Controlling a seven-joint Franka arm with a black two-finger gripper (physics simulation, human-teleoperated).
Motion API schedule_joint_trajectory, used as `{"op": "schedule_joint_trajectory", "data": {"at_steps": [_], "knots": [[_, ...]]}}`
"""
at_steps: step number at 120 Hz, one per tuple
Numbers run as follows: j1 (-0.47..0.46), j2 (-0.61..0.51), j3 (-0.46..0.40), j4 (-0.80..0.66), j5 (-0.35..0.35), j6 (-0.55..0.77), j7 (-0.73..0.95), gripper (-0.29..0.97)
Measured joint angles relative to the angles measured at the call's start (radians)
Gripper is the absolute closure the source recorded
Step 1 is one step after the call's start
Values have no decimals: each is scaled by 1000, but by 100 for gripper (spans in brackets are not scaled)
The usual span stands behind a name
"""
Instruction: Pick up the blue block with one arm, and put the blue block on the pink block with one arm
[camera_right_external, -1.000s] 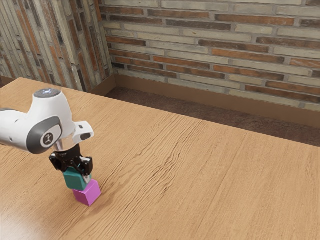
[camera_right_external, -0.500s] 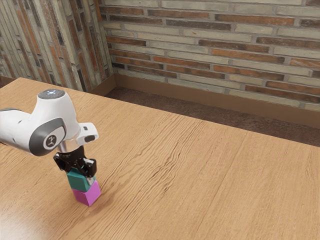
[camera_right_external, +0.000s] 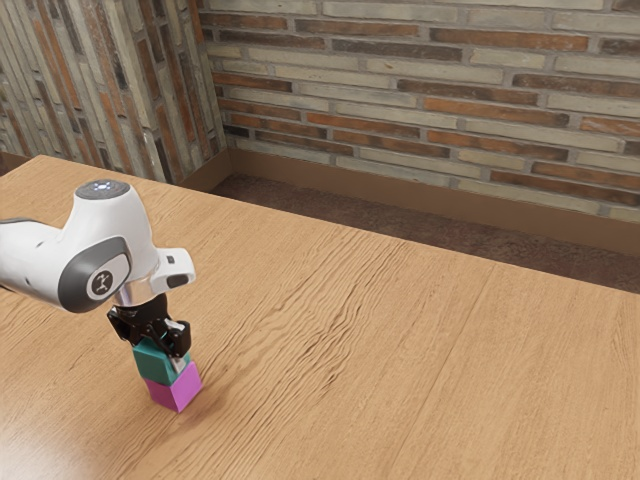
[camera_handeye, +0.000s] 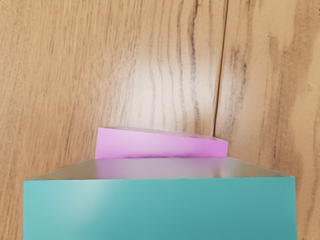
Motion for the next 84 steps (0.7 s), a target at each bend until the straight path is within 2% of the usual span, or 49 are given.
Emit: {"op": "schedule_joint_trajectory", "data": {"at_steps": [5,35,43,53,59,67,77,84], "knots": [[0,1,0,0,-1,1,3,31],[10,-6,0,3,-16,1,32,12],[-2,-68,-1,4,-17,0,38,9],[-10,-202,-11,15,-18,-12,45,6],[-12,-240,-20,94,-18,-29,49,5],[-8,-230,-32,228,-26,-59,55,3],[-8,-142,-37,462,-54,-191,61,2],[-9,-104,-39,538,-65,-276,64,2]]}}
